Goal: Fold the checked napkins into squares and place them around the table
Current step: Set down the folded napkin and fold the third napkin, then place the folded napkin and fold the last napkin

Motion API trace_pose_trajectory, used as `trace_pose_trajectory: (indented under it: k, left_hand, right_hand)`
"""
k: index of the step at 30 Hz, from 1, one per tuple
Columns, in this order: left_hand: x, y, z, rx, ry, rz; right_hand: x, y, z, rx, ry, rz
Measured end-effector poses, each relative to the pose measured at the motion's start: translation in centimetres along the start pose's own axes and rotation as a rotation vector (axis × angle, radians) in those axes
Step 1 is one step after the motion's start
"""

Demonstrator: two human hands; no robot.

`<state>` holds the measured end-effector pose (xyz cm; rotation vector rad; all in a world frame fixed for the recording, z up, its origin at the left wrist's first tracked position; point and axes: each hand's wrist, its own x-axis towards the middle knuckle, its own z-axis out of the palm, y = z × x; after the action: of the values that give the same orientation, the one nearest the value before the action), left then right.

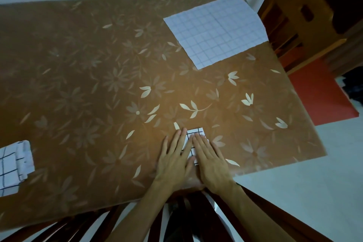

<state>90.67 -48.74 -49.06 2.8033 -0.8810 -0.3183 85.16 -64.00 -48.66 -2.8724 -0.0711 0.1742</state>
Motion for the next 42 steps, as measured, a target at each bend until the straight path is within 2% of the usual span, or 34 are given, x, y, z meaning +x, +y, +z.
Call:
trace_pose_trajectory:
  k: [6,12,16,23,32,42]
  left_hand:
    - [-0.2,-0.1,-0.8,0.014,-0.036,-0.037]
    - [-0.4,1.1,-3.1,-0.038,-0.095,-0.108]
    - [-0.7,1.6,-6.1,-0.088,-0.083,-0.139]
    - [-0.2,4.3,-10.9,-0.159,-0.092,-0.079]
    - [1.6,13.1,-15.6,-0.202,-0.105,-0.014]
    - [3.3,30.2,-16.0,-0.162,-0.237,0.038]
  right_hand:
    - [0.3,1.9,-0.8,-0.118,-0.098,0.030]
    - [0.5,0.8,-2.8,-0.025,-0.148,0.076]
    - [-0.1,0.3,-7.7,0.147,-0.046,0.113]
    - [-3.1,2.0,-14.6,0.250,0.028,0.248]
    - [-8.5,7.7,-21.0,0.240,0.112,0.376]
    - [-20.1,21.3,-26.4,0.266,0.108,0.461]
